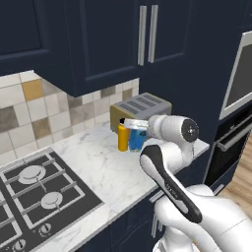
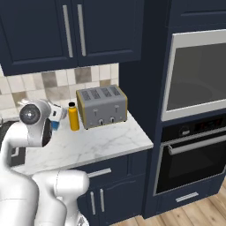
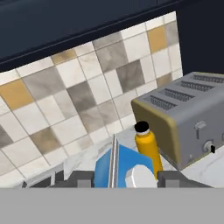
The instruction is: Move the drinks to the dining counter.
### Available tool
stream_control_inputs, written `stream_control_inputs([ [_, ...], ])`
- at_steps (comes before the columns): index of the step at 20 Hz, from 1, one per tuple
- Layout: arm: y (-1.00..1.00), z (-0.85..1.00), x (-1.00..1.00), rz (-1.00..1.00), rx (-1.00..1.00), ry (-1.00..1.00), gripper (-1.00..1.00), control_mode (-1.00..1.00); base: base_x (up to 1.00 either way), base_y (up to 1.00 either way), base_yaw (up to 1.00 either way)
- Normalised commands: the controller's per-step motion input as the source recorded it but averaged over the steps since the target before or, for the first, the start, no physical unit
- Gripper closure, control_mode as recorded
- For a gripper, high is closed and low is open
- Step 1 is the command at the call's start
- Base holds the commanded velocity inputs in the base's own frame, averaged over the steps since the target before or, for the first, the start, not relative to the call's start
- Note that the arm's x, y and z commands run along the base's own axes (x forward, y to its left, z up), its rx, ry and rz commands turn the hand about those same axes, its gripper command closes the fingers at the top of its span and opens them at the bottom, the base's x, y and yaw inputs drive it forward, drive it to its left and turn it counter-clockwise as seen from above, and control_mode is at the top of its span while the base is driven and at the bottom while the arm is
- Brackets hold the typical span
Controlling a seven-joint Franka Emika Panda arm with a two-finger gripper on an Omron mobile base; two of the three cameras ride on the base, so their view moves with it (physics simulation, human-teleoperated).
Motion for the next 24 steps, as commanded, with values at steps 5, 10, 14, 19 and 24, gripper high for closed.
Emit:
stream_control_inputs([
  [5, -0.45, 0.47, -0.71, 0.00, 0.07, -0.01, 1.00, -1.00, 0.00, 0.00, 0.00],
  [10, -0.07, 0.06, -0.50, -0.01, 0.00, 0.00, 1.00, -1.00, 0.00, 0.00, 0.00],
  [14, 0.00, 0.00, -0.02, 0.00, 0.00, 0.00, 1.00, -1.00, 0.00, 0.00, 0.00],
  [19, 0.00, 0.00, 0.00, 0.00, 0.00, 0.00, 1.00, 1.00, -0.12, -0.04, 0.00],
  [24, 0.00, 0.00, 0.00, 0.00, 0.00, 0.00, 1.00, 1.00, -0.90, -0.35, -0.01],
])
